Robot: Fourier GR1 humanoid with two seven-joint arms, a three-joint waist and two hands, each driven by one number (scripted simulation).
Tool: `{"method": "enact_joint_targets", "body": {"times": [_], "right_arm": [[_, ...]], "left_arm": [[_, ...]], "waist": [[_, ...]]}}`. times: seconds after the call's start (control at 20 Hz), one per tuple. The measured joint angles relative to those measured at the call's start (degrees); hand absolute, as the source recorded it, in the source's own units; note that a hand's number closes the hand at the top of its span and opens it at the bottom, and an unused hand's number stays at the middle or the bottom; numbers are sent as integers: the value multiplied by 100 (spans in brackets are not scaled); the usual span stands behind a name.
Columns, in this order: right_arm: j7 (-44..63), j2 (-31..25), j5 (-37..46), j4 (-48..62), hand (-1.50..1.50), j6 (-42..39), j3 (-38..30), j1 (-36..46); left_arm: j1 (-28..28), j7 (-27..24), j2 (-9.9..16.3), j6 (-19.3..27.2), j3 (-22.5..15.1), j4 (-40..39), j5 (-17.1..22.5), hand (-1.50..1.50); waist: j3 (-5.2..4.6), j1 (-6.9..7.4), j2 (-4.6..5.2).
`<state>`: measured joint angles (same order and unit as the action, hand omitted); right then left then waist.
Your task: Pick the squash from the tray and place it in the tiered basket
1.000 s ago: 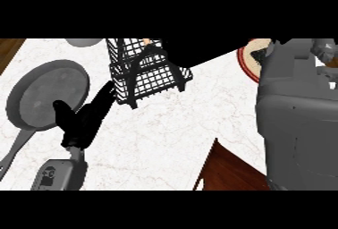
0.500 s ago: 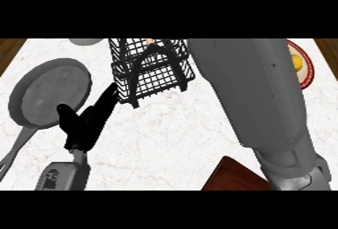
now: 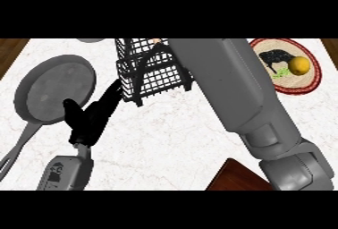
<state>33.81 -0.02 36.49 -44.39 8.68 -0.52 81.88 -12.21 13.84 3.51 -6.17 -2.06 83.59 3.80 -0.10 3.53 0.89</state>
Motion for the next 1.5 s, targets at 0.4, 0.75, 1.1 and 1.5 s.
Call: {"method": "enact_joint_targets", "body": {"times": [0.4, 0.75, 1.1, 1.5], "right_arm": [[-1132, 2, -1658, 873, -150, 842, 19, 131], [-2193, 2, -2543, 1400, -150, 1503, 337, 421], [-2447, 2, -2955, 1755, -150, 2653, 275, 697], [-2236, -558, -3109, 1719, -150, 2511, -40, 304]], "left_arm": [[-220, 91, -82, -27, -89, -76, -20, 0], [-252, 40, -142, -43, -189, -93, -73, 0], [-157, 55, -97, 28, -106, -84, -109, 0], [186, 114, 20, 71, 144, 117, 35, 0]], "waist": [[-2, 244, 58], [-4, 356, 70], [1, 162, 19], [12, -254, -87]]}}
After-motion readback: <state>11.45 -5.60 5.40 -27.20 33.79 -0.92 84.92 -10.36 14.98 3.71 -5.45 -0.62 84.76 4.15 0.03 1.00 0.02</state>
